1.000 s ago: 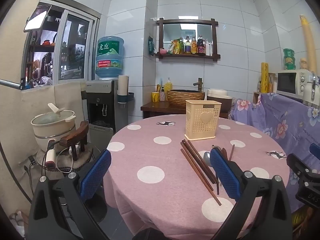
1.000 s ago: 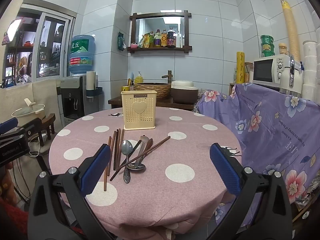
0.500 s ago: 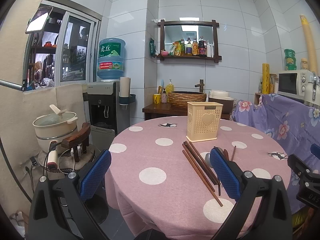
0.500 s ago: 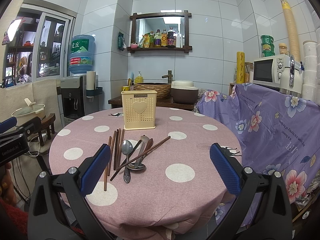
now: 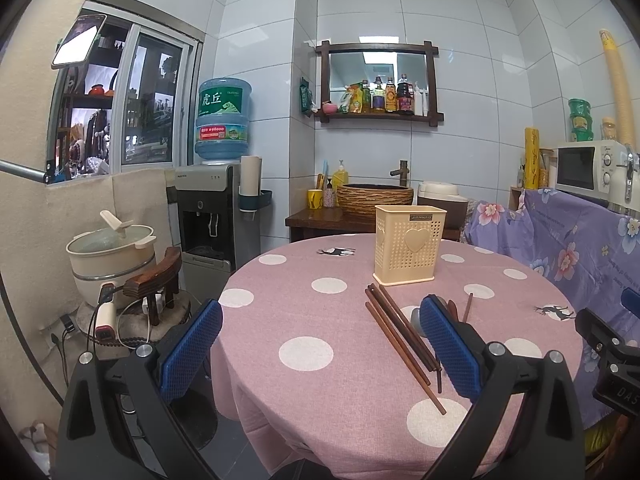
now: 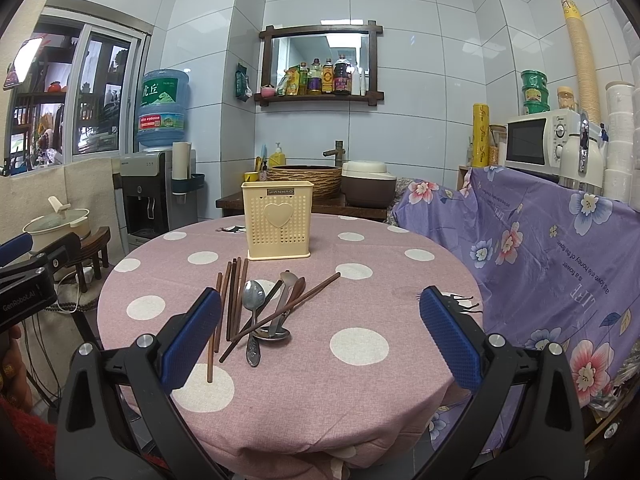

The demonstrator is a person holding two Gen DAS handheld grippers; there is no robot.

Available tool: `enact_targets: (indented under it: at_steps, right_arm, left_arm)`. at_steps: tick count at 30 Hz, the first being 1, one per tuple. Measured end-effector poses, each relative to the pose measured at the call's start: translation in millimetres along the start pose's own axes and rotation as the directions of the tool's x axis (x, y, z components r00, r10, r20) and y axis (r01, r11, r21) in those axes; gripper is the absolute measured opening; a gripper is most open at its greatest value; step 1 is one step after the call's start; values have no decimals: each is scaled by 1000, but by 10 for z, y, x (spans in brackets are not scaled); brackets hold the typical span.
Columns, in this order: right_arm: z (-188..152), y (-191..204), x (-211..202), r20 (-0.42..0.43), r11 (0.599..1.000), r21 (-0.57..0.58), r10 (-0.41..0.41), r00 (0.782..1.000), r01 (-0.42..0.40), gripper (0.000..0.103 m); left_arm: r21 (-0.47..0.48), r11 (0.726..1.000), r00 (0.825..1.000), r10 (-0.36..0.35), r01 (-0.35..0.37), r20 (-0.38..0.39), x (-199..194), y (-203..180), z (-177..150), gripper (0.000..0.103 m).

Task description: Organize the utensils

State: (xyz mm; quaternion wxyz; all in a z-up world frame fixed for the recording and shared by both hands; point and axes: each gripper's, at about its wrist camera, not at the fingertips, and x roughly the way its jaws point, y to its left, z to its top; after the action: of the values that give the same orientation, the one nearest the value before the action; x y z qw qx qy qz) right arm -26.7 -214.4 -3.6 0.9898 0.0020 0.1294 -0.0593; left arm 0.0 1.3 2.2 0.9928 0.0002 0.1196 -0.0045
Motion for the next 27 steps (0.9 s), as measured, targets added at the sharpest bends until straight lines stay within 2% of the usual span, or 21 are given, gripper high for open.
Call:
enact_targets:
  at_steps: [27]
  right_arm:
    - [1, -2, -2, 0, 1000, 0, -1, 1000, 1, 98]
  left_arm:
    - [-2, 1000, 1000, -6, 6, 0, -7, -17, 24, 98]
